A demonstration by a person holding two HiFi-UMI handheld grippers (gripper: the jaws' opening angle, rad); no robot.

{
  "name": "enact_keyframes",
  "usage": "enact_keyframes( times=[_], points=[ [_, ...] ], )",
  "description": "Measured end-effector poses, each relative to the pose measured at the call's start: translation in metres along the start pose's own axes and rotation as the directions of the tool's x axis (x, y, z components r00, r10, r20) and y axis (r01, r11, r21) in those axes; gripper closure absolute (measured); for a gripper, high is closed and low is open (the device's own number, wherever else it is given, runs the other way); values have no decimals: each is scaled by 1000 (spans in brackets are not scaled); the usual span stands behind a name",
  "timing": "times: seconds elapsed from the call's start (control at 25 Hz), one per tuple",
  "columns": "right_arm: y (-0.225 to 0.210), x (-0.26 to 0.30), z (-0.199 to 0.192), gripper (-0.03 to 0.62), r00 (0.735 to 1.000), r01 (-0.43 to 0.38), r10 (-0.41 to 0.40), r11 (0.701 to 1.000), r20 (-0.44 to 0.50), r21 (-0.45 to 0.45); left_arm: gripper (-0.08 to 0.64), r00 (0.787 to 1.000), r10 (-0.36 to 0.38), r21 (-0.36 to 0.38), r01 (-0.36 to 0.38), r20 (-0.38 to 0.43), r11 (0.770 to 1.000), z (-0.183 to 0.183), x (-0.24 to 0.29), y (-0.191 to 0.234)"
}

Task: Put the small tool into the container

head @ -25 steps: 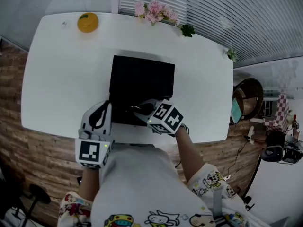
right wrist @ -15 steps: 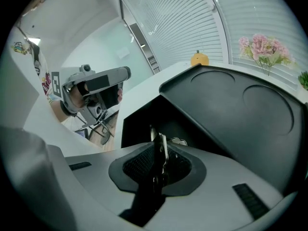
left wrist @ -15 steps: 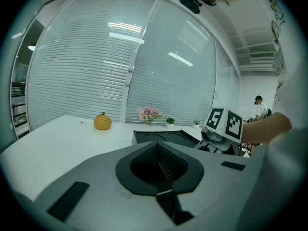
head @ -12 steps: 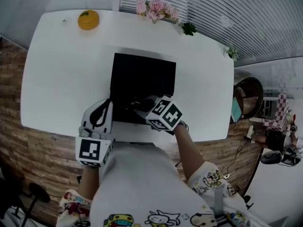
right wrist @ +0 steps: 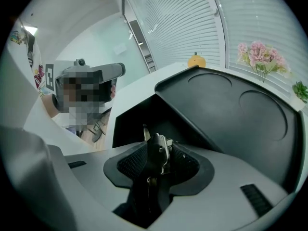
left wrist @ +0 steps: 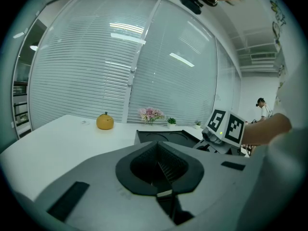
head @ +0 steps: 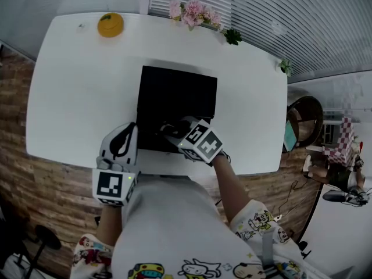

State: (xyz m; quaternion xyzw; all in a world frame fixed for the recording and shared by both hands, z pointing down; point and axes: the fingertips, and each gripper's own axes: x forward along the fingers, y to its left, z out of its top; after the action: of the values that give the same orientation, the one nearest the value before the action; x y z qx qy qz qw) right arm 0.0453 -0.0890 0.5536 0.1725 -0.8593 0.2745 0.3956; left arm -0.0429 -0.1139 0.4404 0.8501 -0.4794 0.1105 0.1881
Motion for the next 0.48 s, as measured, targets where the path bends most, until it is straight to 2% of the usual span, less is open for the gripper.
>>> enact_keyframes(
  times=[0.48],
  points=[
    [8, -13, 2, 451, 997, 83, -83, 990, 9, -112, 555, 1000, 0, 6, 0, 18, 1000, 4, -4, 0]
  ],
)
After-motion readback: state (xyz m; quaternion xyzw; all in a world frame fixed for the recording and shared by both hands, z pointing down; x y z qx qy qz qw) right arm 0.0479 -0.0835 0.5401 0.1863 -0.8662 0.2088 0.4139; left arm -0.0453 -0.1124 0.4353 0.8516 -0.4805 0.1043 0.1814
